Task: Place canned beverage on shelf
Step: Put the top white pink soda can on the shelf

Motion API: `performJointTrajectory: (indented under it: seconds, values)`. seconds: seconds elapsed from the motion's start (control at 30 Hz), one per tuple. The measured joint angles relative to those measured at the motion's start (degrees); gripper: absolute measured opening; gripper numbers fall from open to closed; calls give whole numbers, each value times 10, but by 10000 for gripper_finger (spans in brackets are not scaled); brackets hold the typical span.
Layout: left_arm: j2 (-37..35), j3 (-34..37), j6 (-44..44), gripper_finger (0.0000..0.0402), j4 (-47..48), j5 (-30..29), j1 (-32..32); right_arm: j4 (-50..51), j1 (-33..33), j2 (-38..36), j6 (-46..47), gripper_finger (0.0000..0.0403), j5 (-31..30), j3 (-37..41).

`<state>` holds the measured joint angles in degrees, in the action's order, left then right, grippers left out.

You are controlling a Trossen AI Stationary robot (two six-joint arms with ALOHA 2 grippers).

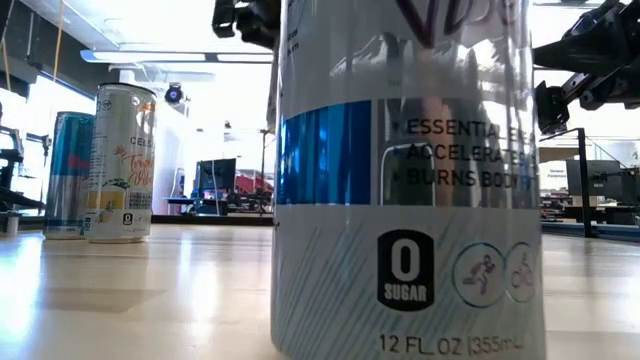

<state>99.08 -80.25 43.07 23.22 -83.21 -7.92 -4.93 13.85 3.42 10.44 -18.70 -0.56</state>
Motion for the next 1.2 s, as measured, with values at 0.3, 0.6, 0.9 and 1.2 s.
performJointTrajectory:
  seconds: [0.3,0.6,0.9,1.2]
  values:
    - [-14,0,-352,214,-322,170,53,0,0,0,0,389,1,0]
    - [-7,0,-404,215,-414,329,131,0,0,0,0,389,1,0]
    - [46,0,-426,216,-515,514,220,0,0,0,0,389,0,0]
    - [65,0,-422,216,-545,586,279,0,0,0,0,389,-2,0]
